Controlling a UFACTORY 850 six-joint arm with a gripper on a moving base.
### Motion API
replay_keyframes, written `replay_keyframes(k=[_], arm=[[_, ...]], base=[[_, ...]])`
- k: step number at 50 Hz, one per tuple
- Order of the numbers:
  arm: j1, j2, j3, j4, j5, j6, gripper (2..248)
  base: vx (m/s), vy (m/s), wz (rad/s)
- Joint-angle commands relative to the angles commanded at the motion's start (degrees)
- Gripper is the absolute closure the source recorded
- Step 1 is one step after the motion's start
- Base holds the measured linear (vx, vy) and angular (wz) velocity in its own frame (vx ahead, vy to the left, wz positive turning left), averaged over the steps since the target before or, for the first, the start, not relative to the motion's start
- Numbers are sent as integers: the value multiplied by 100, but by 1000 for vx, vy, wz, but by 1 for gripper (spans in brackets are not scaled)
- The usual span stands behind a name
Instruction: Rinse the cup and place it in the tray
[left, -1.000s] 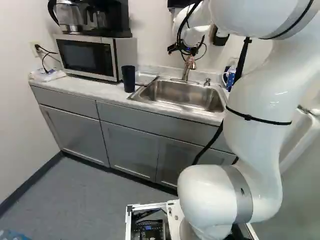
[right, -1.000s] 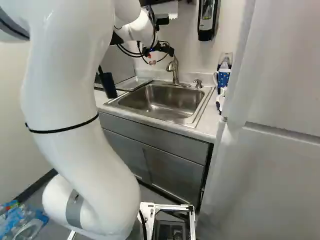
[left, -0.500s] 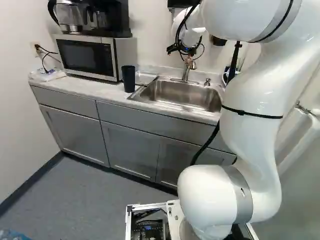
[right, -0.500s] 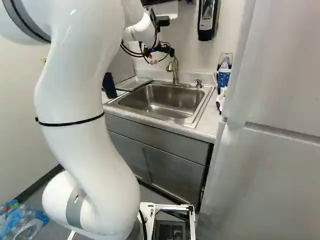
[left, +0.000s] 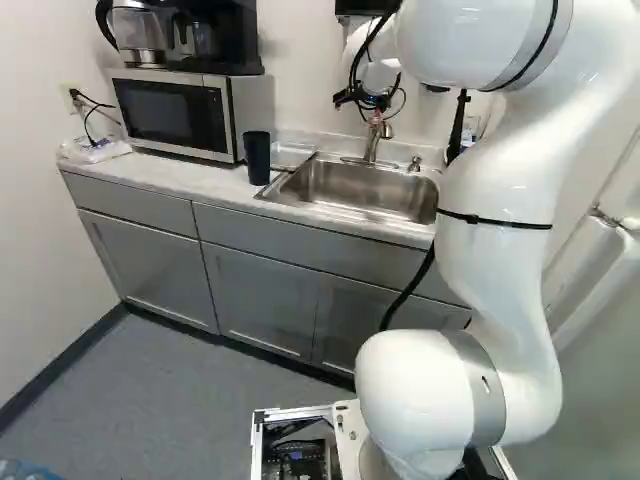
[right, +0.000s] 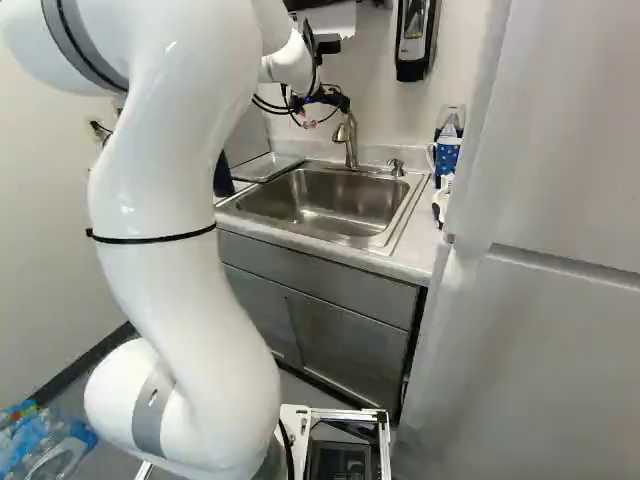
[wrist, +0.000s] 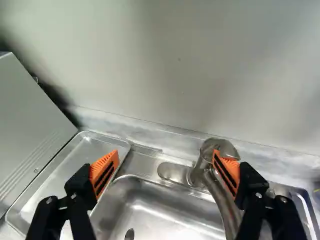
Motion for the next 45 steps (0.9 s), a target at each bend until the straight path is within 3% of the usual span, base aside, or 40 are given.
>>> replay_keyframes(k=[27,45], arm=[[-19,-283,-336,0,498,0,3],[-20,-284,-338,0,505,0,3]], base=[[0,0,0],[0,0,0]])
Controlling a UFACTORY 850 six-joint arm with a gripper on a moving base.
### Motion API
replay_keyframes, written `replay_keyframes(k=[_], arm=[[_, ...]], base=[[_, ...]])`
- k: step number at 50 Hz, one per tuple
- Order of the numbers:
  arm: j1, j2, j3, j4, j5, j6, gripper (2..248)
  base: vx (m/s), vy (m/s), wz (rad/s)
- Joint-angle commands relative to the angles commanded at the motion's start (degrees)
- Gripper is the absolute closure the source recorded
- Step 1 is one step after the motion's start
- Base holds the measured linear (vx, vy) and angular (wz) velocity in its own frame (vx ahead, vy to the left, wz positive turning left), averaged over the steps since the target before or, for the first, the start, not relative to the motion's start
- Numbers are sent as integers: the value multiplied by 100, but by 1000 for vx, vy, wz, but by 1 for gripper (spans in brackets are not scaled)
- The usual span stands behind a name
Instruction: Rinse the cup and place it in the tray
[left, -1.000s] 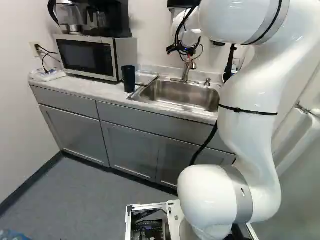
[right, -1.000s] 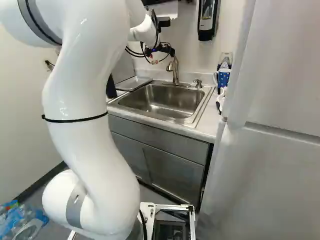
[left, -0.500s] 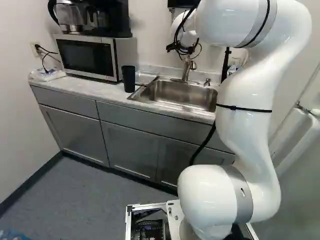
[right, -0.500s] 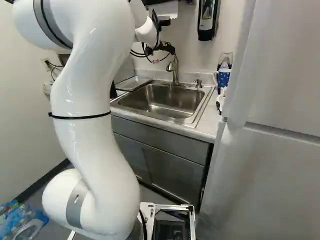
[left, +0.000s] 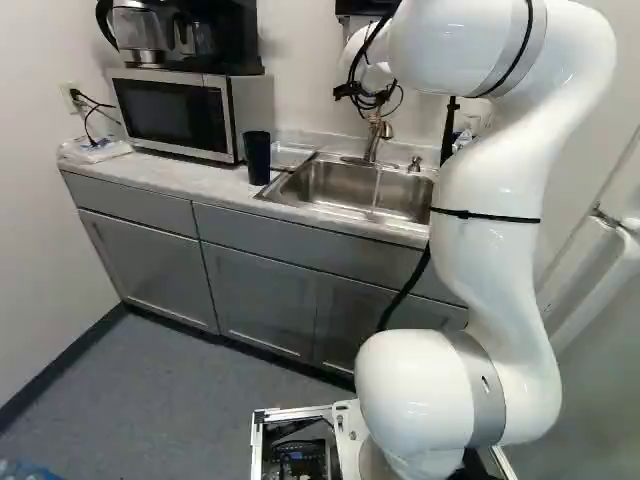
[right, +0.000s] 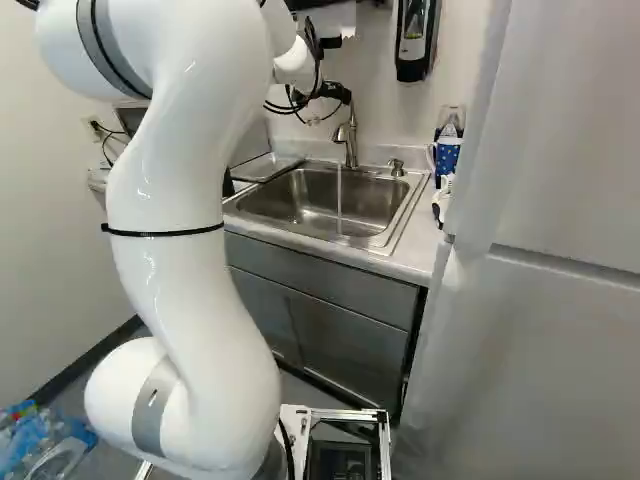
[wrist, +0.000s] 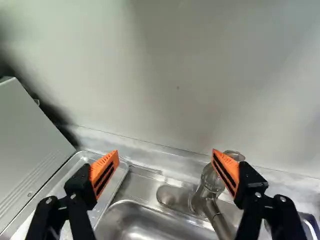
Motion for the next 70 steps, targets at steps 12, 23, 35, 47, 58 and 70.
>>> replay_keyframes(k=[12,23,35,47,58,70], arm=[[0,1,2,0,0,0,3],[-6,118,140,0,0,0,3],[-36,439,519,0,0,0,3],[-73,790,923,0,0,0,3],[-112,1111,1283,0,0,0,3],[-166,1459,1663,0,0,0,3]], base=[[0,0,0],[0,0,0],[0,0,0],[0,0,0],[0,0,0],[0,0,0]])
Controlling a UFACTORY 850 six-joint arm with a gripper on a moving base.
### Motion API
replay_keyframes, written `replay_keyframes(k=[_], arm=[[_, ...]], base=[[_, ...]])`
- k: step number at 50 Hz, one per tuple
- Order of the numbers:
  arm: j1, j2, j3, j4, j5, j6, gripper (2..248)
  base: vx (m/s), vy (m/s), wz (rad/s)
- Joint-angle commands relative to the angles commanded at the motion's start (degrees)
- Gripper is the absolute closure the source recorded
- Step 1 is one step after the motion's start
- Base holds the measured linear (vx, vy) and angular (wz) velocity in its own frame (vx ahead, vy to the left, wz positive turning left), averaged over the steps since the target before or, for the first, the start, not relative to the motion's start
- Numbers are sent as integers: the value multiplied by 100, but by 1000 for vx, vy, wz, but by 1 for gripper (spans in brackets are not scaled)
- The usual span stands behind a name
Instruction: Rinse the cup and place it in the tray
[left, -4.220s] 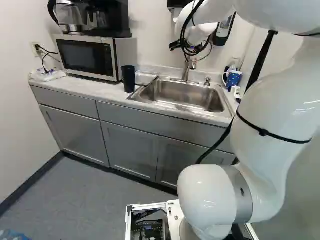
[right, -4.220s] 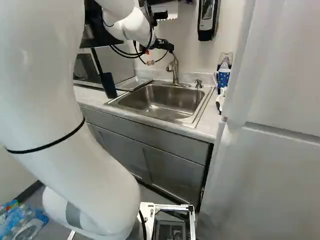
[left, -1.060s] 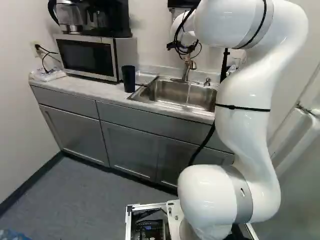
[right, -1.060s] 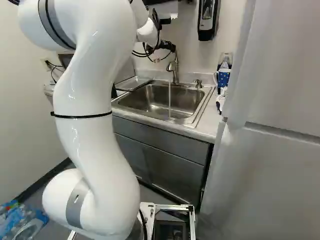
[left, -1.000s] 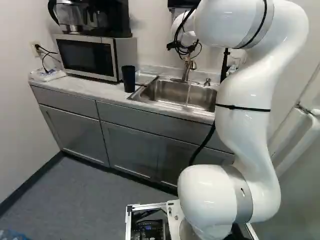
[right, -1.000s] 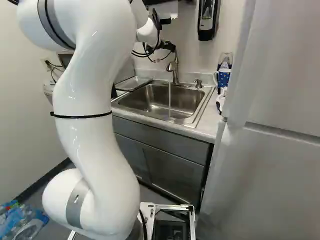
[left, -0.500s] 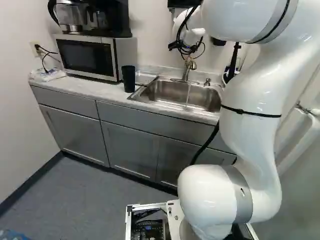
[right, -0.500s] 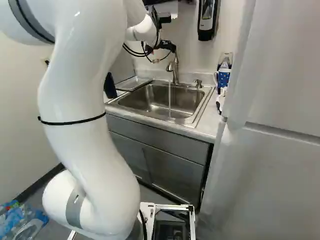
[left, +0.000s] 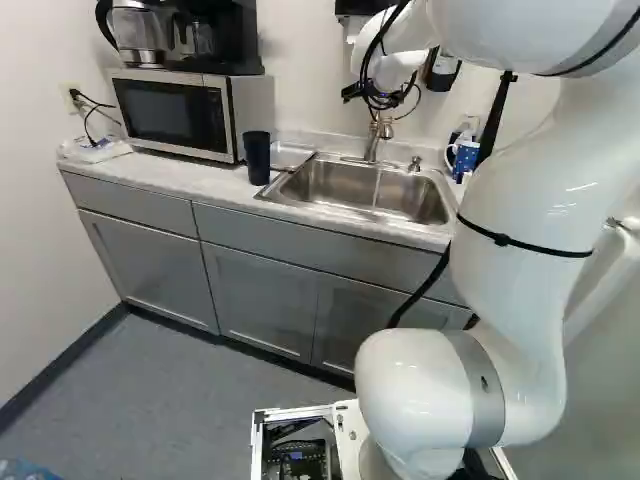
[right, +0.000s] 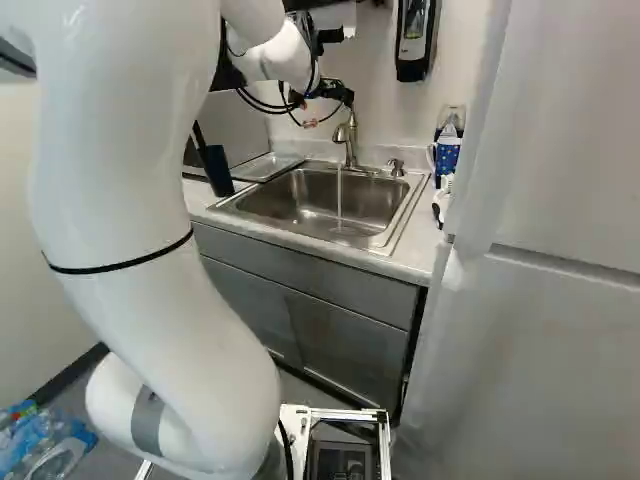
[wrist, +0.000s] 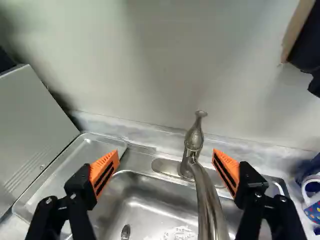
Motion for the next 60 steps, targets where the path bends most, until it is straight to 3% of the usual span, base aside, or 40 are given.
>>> replay_keyframes(k=[34,53,60], arm=[[-317,893,927,0,-198,0,3],[-468,1402,1423,0,-1030,0,3],[-469,1410,1431,0,-1444,0,3]], base=[[0,0,0],[0,0,0],[0,0,0]])
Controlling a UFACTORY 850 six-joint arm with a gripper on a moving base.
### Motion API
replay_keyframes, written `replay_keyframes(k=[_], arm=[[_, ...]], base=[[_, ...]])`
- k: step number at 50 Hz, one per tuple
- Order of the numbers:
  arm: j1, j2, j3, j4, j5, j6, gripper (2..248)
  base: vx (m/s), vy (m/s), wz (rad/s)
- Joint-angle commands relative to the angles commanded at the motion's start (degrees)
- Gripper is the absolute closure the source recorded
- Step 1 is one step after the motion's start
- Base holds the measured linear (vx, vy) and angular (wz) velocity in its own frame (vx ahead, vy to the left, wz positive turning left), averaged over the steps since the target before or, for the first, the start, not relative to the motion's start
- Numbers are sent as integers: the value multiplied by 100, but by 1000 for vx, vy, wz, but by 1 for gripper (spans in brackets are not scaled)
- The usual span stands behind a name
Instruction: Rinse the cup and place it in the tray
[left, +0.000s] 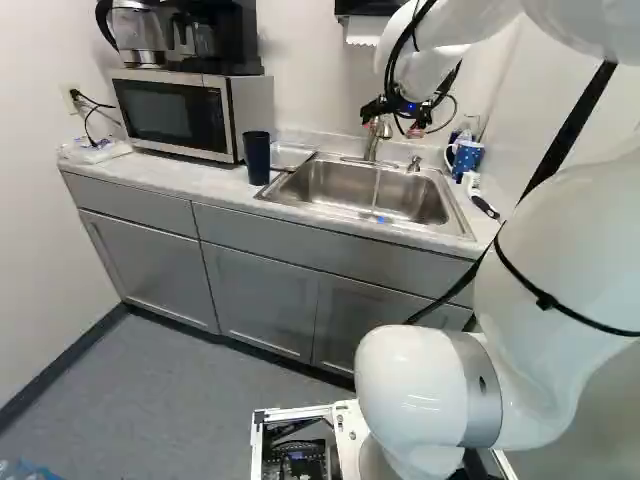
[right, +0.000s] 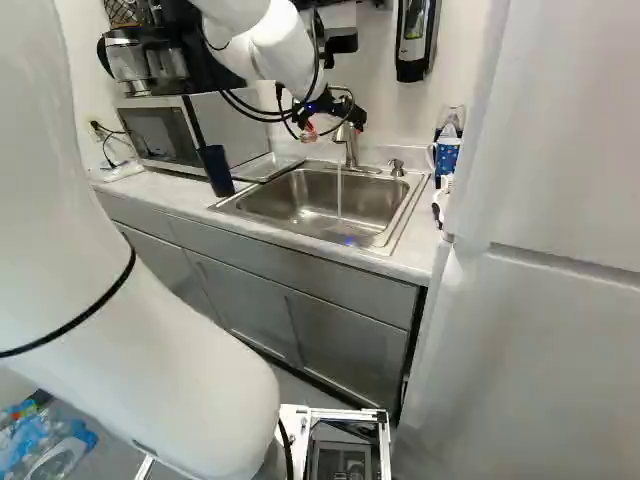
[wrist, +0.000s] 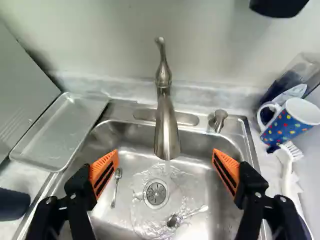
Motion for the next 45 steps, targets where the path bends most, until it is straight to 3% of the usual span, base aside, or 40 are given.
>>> replay_keyframes(k=[16,45], arm=[[0,0,0,0,-961,0,3],[13,5,4,0,-961,0,3]], base=[[0,0,0],[0,0,0]])
